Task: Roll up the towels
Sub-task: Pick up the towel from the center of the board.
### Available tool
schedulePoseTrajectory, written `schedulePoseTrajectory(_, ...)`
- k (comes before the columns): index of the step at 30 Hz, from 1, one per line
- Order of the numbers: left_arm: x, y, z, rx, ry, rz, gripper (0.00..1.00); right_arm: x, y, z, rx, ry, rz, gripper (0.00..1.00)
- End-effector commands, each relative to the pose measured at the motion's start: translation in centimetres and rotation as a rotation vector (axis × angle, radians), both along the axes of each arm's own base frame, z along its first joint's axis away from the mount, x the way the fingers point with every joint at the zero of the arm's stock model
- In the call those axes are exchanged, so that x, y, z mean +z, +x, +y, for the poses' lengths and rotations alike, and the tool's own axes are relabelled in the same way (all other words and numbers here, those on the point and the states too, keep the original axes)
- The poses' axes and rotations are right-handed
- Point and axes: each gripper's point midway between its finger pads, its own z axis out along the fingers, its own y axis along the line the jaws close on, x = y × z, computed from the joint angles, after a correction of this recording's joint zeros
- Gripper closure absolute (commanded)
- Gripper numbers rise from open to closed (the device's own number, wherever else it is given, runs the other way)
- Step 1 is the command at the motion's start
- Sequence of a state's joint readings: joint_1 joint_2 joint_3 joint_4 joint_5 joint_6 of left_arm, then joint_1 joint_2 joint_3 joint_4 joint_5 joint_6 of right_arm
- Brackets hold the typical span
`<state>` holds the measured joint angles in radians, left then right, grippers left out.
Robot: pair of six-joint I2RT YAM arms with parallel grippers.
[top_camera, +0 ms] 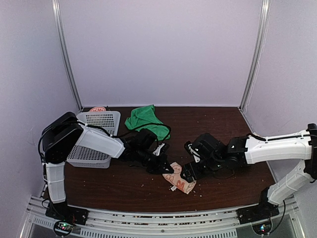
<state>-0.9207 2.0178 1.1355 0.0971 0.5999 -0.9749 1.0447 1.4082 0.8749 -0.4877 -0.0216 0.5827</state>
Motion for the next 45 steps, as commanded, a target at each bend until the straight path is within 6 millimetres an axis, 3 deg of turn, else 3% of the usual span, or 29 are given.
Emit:
schedulePoseTrajectory(1,-0.7,0.1,0.0,0.002,0.034,-0.019,1.0,-1.5,0.0,0.8,0.043,0.045,0.121,0.13)
schedulePoseTrajectory(5,-0.7,0.0,-0.1,-0.001,0.035,-0.02,1.0,-3.7,-0.3,1.6,0.066,0.077,0.205,0.12)
schedulePoseTrajectory(9,-1.0,0.0,-0.1,-0.004,0.044,-0.023,1.0,-4.6,0.2,2.4,0.063,0.128,0.251,0.12)
schedulePoseTrajectory(13,-1.2,-0.2,-0.3,-0.012,0.045,-0.018,1.0,-5.5,0.5,2.5,0.067,0.102,0.271,0.13)
schedulePoseTrajectory(18,-1.0,-0.1,-0.5,-0.014,0.043,-0.021,1.0,-7.6,-0.5,1.7,0.066,0.067,0.325,0.19)
schedulePoseTrajectory(21,-1.0,0.0,-0.5,-0.013,0.042,-0.023,1.0,-8.4,-1.3,1.3,0.065,0.061,0.351,0.26)
schedulePoseTrajectory(30,-0.8,-0.1,-0.6,-0.015,0.041,-0.02,1.0,-9.7,-2.5,0.4,0.037,0.015,0.352,0.73)
schedulePoseTrajectory(35,0.8,0.0,-0.5,-0.006,0.029,-0.036,1.0,-8.7,-1.6,0.6,0.0,0.052,0.284,0.9)
schedulePoseTrajectory(37,2.2,0.1,-0.2,0.003,0.021,-0.059,1.0,-7.5,-1.0,0.8,-0.009,0.079,0.238,0.96)
schedulePoseTrajectory(45,8.1,0.6,2.4,0.089,0.013,-0.189,1.0,-2.1,1.0,1.2,-0.049,0.2,0.091,1.0)
